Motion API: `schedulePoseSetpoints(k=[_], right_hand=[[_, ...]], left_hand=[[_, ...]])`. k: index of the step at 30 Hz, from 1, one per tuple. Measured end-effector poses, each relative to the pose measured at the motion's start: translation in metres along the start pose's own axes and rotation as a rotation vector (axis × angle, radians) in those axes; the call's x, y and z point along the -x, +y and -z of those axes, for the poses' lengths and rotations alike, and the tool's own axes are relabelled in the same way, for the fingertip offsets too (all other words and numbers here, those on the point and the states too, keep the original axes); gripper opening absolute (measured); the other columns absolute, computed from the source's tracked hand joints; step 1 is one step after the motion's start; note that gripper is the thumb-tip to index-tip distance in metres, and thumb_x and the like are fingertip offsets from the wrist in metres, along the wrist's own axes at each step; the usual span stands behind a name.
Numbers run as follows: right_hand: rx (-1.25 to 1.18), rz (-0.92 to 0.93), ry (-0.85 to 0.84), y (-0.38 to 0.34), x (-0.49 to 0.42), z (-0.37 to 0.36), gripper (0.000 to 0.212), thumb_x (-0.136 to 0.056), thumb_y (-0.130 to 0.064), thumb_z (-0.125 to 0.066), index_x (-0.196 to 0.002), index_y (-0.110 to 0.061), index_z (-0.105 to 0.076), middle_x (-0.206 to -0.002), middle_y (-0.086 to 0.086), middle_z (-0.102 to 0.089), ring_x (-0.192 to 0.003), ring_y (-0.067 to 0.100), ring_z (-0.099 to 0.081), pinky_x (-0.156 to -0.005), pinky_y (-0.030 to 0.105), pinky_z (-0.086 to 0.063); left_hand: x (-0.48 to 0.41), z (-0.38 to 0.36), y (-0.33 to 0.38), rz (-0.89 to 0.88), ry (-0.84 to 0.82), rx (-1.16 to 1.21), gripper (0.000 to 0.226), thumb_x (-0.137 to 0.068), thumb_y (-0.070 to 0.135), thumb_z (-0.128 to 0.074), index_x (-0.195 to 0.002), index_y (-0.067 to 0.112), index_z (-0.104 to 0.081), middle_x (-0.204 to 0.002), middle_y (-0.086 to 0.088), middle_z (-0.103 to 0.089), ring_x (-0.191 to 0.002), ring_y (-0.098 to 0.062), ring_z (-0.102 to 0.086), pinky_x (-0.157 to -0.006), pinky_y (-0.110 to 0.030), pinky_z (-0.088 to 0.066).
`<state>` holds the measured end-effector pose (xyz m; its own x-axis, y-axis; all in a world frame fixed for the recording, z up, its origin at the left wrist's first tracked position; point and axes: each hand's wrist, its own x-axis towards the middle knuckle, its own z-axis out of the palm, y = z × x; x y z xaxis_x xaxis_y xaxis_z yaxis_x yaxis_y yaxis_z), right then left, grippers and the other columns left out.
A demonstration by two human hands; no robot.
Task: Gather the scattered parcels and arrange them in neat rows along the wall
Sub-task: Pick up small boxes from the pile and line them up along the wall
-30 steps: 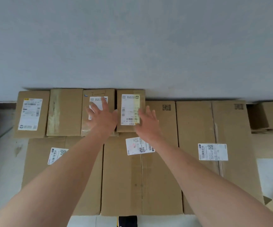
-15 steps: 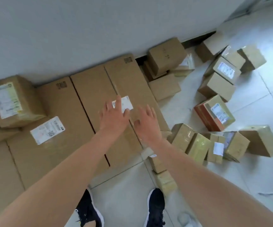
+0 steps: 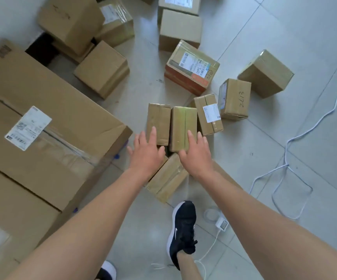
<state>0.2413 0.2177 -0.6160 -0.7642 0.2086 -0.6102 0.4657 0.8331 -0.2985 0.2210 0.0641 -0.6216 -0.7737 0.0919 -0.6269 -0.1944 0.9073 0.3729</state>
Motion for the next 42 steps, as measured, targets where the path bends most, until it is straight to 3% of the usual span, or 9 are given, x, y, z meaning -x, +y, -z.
schedulePoseSetpoints(k=[9, 13, 18, 23, 29, 33, 37, 39, 42], right_hand=[[-0.117, -0.177, -0.015, 0.057, -0.045, -0.049, 0.081, -0.093, -0.032, -0.051, -0.156, -0.027, -0.001, -0.164, 0.012, -0.002, -0.149, 0.034, -0.005, -0.116, 0.055, -0.019], [-0.176, -0.187, 0.019, 0.047, -0.092, -0.075, 0.088, -0.092, -0.046, -0.055, -0.155, -0.031, 0.005, -0.164, 0.013, 0.006, -0.149, 0.035, -0.002, -0.115, 0.056, -0.024], [-0.122, -0.301, 0.047, 0.028, -0.138, -0.104, 0.102, -0.085, -0.057, -0.063, -0.154, -0.024, 0.006, -0.16, 0.021, 0.013, -0.146, 0.045, -0.003, -0.112, 0.064, -0.02], [-0.097, -0.297, 0.162, 0.03, -0.142, -0.095, 0.11, -0.072, -0.055, -0.072, -0.152, -0.026, -0.002, -0.154, 0.021, -0.011, -0.133, 0.042, -0.027, -0.104, 0.057, -0.031], [-0.212, -0.329, 0.286, 0.013, -0.091, -0.028, 0.103, -0.069, -0.06, -0.061, -0.153, -0.029, -0.009, -0.153, 0.019, -0.02, -0.133, 0.041, -0.03, -0.107, 0.054, -0.031], [-0.3, -0.313, 0.348, -0.056, -0.054, 0.028, 0.101, -0.067, -0.061, -0.054, -0.153, -0.032, -0.011, -0.157, 0.018, -0.015, -0.139, 0.039, -0.023, -0.11, 0.054, -0.026], [-0.361, -0.129, 0.289, -0.163, -0.029, 0.068, 0.1, -0.065, -0.061, -0.051, -0.152, -0.036, -0.008, -0.161, 0.013, -0.011, -0.143, 0.037, -0.018, -0.112, 0.057, -0.026], [-0.378, 0.009, 0.198, -0.229, -0.014, 0.069, 0.099, -0.066, -0.058, -0.052, -0.152, -0.038, -0.008, -0.161, 0.008, -0.012, -0.144, 0.035, -0.017, -0.112, 0.059, -0.028], [-0.398, 0.152, 0.093, -0.301, 0.0, 0.054, 0.096, -0.068, -0.052, -0.057, -0.152, -0.036, -0.015, -0.15, 0.0, -0.027, -0.135, 0.027, -0.029, -0.098, 0.05, -0.047]], left_hand=[[-0.064, -0.067, 0.0, 0.065, 0.011, -0.083, 0.07, -0.099, 0.034, -0.045, -0.156, 0.026, -0.005, -0.161, -0.02, -0.003, -0.149, -0.036, -0.001, -0.112, -0.066, -0.016], [-0.117, -0.088, -0.002, 0.163, 0.032, -0.023, 0.073, -0.097, 0.038, -0.049, -0.155, 0.024, -0.008, -0.161, -0.021, 0.002, -0.148, -0.04, 0.002, -0.109, -0.069, -0.018], [-0.165, -0.107, -0.009, 0.254, 0.088, -0.043, 0.098, -0.081, 0.058, -0.067, -0.148, 0.016, -0.008, -0.154, -0.024, -0.013, -0.139, -0.044, -0.023, -0.104, -0.07, -0.029], [-0.17, -0.104, -0.011, 0.232, 0.2, -0.021, 0.102, -0.071, 0.051, -0.077, -0.141, 0.014, -0.012, -0.134, -0.023, -0.029, -0.119, -0.042, -0.039, -0.089, -0.051, -0.046], [-0.111, -0.037, 0.0, 0.228, 0.187, 0.316, 0.105, -0.066, 0.055, -0.069, -0.147, 0.02, -0.012, -0.141, -0.016, -0.029, -0.126, -0.037, -0.035, -0.094, -0.043, -0.039], [-0.066, 0.053, -0.007, 0.255, 0.225, 0.618, 0.104, -0.062, 0.06, -0.062, -0.147, 0.028, -0.013, -0.147, -0.008, -0.027, -0.13, -0.03, -0.037, -0.104, -0.049, -0.039], [-0.031, 0.156, -0.056, 0.247, 0.37, 0.762, 0.101, -0.064, 0.058, -0.062, -0.148, 0.026, -0.015, -0.136, -0.001, -0.035, -0.123, -0.023, -0.041, -0.095, -0.039, -0.039], [-0.008, 0.206, -0.104, 0.283, 0.449, 0.772, 0.102, -0.064, 0.06, -0.059, -0.149, 0.026, -0.015, -0.138, -0.002, -0.035, -0.125, -0.024, -0.04, -0.1, -0.043, -0.04], [0.026, 0.249, -0.168, 0.322, 0.507, 0.742, 0.099, -0.066, 0.062, -0.055, -0.15, 0.029, -0.013, -0.146, -0.005, -0.031, -0.13, -0.026, -0.037, -0.105, -0.046, -0.037]])
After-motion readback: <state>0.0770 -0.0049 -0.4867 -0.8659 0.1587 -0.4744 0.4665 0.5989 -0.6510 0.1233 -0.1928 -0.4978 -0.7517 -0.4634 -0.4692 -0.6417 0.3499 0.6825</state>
